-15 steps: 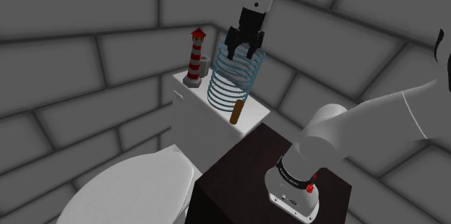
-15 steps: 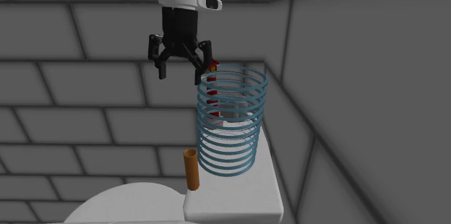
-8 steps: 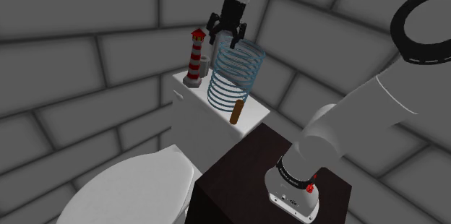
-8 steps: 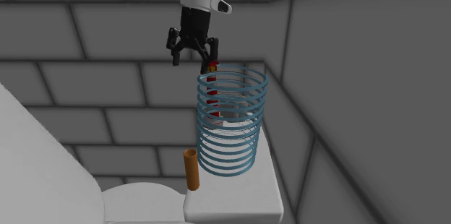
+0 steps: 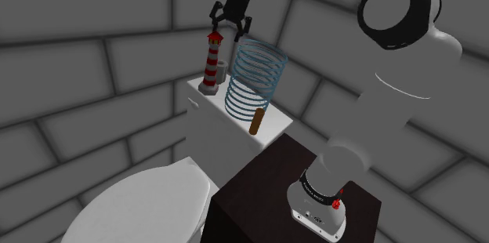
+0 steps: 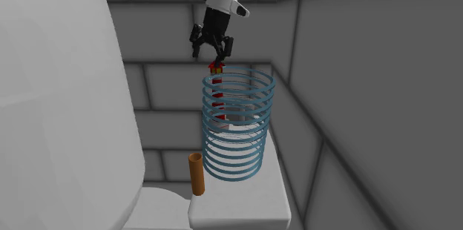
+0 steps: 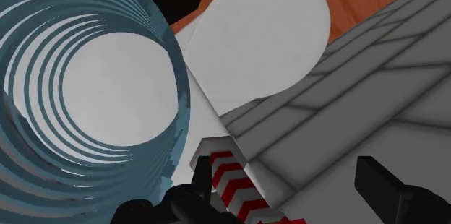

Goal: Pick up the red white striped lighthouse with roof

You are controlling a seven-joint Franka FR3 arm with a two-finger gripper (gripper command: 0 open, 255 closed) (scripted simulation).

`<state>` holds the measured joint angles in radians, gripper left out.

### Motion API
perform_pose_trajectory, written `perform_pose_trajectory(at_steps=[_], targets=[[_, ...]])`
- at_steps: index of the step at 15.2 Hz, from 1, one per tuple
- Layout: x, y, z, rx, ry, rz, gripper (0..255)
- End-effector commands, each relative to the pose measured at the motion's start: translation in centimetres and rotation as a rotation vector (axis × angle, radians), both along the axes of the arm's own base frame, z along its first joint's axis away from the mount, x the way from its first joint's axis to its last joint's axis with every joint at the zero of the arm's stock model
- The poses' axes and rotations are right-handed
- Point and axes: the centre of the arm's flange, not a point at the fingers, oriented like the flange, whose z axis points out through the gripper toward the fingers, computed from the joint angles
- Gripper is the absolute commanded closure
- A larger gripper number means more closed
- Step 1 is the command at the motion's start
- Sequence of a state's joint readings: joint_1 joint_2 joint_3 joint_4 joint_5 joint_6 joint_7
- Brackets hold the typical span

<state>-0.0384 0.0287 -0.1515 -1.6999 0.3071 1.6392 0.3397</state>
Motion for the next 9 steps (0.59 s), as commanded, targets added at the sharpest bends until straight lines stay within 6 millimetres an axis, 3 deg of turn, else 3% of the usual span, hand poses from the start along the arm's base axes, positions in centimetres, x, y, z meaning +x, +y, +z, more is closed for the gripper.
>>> perform_pose_trajectory(at_steps=[1,6,9], targets=[[2.5,-1.2,-0.5,0.028,0.005,-0.042,0],[7.9,-4.5,-1.1,0.091,0.017,-0.14,0],[7.9,-4.5,-2.7,0.091,0.017,-0.14,0]])
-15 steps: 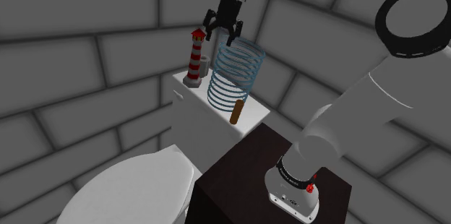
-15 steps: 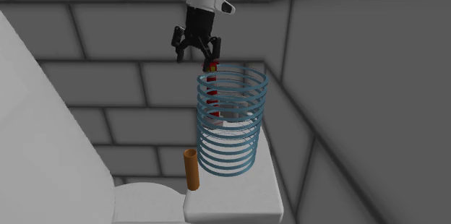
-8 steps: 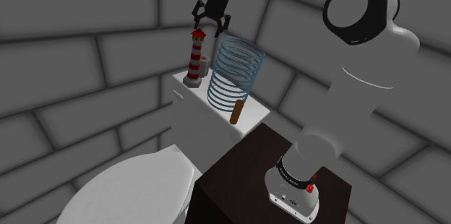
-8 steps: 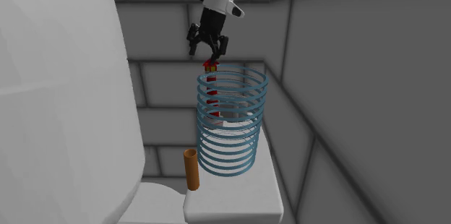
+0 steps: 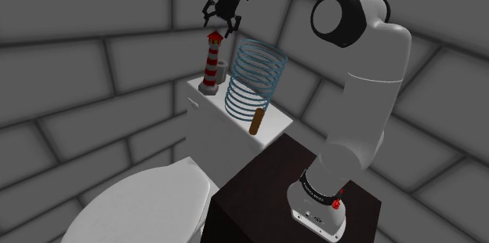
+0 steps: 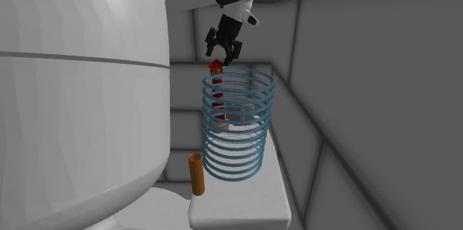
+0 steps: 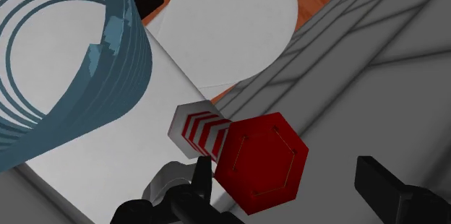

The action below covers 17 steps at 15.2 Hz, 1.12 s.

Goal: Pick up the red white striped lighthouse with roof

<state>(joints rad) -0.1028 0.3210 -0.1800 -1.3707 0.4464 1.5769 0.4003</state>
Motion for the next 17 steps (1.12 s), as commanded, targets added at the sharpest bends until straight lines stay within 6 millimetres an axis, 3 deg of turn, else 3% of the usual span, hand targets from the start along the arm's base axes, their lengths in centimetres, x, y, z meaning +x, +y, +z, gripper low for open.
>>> perform_pose_trajectory(at_steps=[1,6,7,17], targets=[[0.1,-0.1,-1.1,0.002,0.0,-0.002,0],[0.1,-0.1,-3.0,0.002,0.0,-0.002,0],[0.1,-0.2,-2.9,0.002,0.0,-0.002,255],[0.1,-0.1,-2.4,0.002,0.0,-0.002,255]])
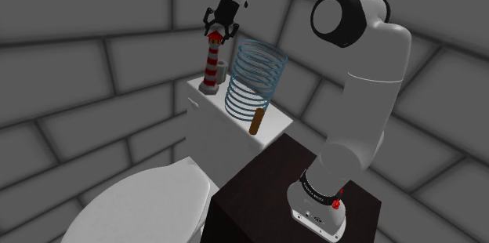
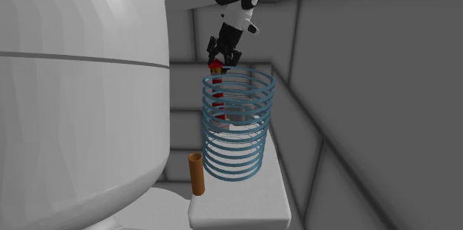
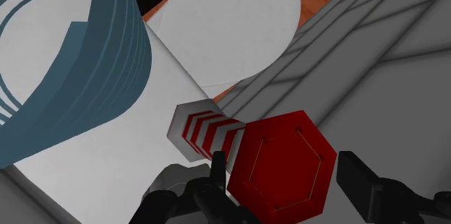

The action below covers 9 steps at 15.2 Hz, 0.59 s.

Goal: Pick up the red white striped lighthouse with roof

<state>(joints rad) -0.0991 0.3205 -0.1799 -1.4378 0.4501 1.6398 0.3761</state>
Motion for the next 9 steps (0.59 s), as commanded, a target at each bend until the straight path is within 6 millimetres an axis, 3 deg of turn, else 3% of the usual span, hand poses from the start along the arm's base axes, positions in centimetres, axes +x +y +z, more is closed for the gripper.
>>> perform_pose_trajectory(at_steps=[1,9], targets=[[0.0,0.0,0.7,0.0,0.001,0.0,255],[0.0,0.0,5.0,0.0,0.001,0.0,255]])
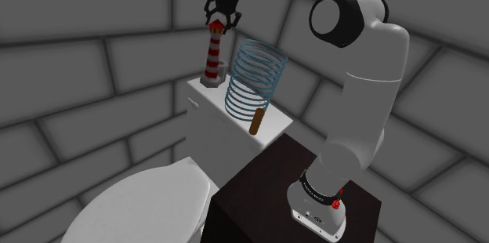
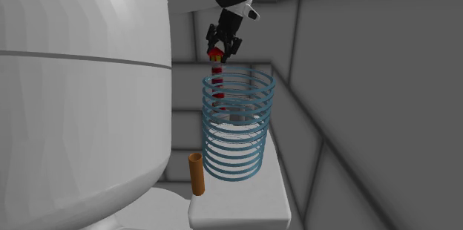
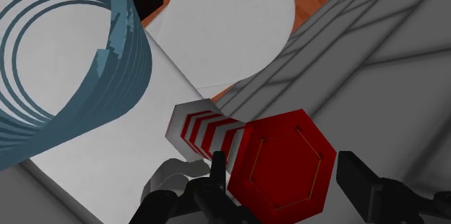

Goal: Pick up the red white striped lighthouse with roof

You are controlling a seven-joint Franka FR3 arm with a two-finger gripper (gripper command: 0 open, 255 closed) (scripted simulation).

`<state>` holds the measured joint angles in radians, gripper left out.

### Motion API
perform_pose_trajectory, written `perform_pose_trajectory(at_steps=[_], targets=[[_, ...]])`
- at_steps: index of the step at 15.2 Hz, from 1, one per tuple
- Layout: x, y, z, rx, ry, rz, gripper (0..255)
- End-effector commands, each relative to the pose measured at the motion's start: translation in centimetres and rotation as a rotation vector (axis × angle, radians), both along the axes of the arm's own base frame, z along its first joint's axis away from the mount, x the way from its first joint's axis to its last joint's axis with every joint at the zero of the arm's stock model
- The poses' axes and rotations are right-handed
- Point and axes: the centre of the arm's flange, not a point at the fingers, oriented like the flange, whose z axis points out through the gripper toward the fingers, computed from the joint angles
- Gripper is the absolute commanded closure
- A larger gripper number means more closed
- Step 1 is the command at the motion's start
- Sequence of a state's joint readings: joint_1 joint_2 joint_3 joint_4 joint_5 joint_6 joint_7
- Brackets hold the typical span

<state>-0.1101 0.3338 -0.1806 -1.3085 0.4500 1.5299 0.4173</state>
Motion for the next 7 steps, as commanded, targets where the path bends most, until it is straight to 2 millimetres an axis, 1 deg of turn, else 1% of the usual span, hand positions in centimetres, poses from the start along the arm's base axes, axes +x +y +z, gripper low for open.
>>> perform_pose_trajectory(at_steps=[1,5,7], targets=[[0.0,0.0,1.1,0.0,0.0,0.0,255],[0.0,0.0,3.2,0.0,0.0,0.0,255],[0.0,0.0,3.3,0.0,0.0,0.0,255]])
